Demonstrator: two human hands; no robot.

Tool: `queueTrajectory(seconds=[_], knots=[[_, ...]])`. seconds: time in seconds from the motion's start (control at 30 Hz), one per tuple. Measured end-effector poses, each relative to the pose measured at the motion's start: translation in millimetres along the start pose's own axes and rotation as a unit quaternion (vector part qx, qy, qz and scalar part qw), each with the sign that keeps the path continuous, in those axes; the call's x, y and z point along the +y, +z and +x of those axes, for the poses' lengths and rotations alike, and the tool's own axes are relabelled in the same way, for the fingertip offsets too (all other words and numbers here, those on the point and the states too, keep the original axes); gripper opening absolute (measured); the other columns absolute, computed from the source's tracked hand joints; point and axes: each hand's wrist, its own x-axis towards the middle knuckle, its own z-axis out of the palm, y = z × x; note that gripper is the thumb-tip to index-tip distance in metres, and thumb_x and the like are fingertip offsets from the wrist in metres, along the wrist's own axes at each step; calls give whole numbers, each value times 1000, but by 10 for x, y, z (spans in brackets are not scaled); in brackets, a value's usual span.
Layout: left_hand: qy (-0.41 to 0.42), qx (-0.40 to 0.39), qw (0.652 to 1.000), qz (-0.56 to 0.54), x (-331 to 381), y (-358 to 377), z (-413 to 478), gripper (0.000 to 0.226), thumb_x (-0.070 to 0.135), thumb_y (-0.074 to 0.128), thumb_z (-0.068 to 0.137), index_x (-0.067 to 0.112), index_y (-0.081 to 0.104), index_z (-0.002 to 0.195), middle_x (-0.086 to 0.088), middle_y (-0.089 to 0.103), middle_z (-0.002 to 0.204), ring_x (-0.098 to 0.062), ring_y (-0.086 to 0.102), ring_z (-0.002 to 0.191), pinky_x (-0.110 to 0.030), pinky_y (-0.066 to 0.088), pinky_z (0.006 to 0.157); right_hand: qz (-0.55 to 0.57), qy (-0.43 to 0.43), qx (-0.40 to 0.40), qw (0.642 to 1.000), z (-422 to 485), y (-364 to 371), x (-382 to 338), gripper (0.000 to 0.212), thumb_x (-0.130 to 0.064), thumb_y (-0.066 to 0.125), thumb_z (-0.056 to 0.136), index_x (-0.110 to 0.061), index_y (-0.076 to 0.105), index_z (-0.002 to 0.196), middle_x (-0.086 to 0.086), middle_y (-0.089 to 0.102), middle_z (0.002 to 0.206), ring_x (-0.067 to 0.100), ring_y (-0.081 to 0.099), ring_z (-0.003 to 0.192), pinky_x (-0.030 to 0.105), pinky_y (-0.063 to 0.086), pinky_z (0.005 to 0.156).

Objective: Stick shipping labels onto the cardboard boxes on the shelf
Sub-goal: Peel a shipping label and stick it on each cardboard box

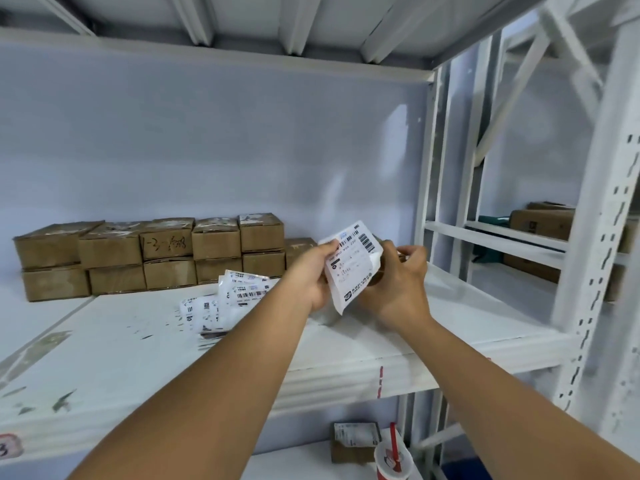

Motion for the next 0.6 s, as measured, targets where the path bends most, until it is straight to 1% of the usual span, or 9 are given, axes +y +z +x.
queueTrajectory(seconds=[0.03, 0.1, 0.17, 0.2, 0.3, 0.4, 0.47, 0.53, 0.6], knots=[[2, 11, 1000, 8, -45, 2, 60, 21, 26, 50, 96, 12, 64, 102, -6, 71, 80, -18, 65, 63, -25, 51, 48, -3, -2, -8, 1000, -20, -29, 30, 60, -51, 78, 62, -38, 48, 112, -5, 20, 112, 18, 36, 121, 25, 44, 83], [15, 39, 998, 38, -139, 6, 132, 27, 27, 53, 93, 11, 64, 112, -9, 70, 100, -23, 65, 81, -30, 51, 63, -7, -13, -13, 1000, -44, -92, 113, 62, -49, 80, 61, -33, 50, 114, -2, 24, 114, 18, 33, 122, 26, 44, 87], [41, 53, 996, 52, -227, -17, 211, 22, 23, 56, 92, 11, 65, 108, -12, 70, 106, -28, 66, 93, -40, 53, 80, -27, -19, -39, 999, -57, -147, 215, 65, -50, 80, 61, -30, 50, 114, 0, 26, 120, 19, 32, 126, 30, 44, 95], [59, 58, 995, 54, -258, -37, 244, 16, 21, 58, 92, 13, 66, 102, -13, 70, 105, -29, 67, 94, -44, 53, 85, -39, -17, -64, 997, -58, -158, 262, 67, -50, 80, 60, -30, 49, 115, 0, 26, 123, 19, 30, 128, 32, 42, 98], [111, 70, 990, 58, -293, -63, 285, 9, 19, 59, 92, 14, 66, 90, -12, 71, 98, -27, 68, 86, -42, 54, 80, -26, -5, -138, 990, -43, -158, 333, 73, -54, 81, 53, -37, 44, 113, -6, 27, 121, 20, 36, 126, 36, 42, 102], [152, 89, 983, 47, -284, -90, 298, 12, 23, 60, 92, 13, 64, 90, -11, 70, 94, -26, 67, 80, -38, 55, 74, 13, -6, -206, 978, -29, -163, 309, 68, -57, 80, 52, -45, 42, 107, -10, 37, 116, 11, 45, 113, 27, 42, 96], [173, 104, 978, 51, -282, -113, 297, 13, 25, 60, 91, 13, 63, 87, -10, 69, 90, -23, 66, 73, -32, 53, 67, 61, -3, -241, 969, -9, -172, 332, 51, -45, 80, 64, -47, 46, 101, -8, 43, 113, 5, 50, 104, 20, 40, 87], [184, 102, 975, 64, -288, -136, 290, 14, 27, 61, 91, 16, 63, 82, -7, 69, 85, -22, 65, 71, -30, 52, 65, 147, 25, -257, 955, 34, -179, 336, 31, -28, 73, 72, -44, 55, 92, -1, 51, 110, 9, 53, 97, 20, 39, 78], [189, 91, 974, 83, -294, -133, 264, 14, 26, 62, 90, 16, 64, 80, -4, 69, 81, -22, 66, 71, -31, 53, 65, 258, 71, -197, 943, 106, -172, 316, 25, -7, 60, 72, -30, 64, 80, 4, 58, 97, 18, 53, 90, 23, 39, 72]])
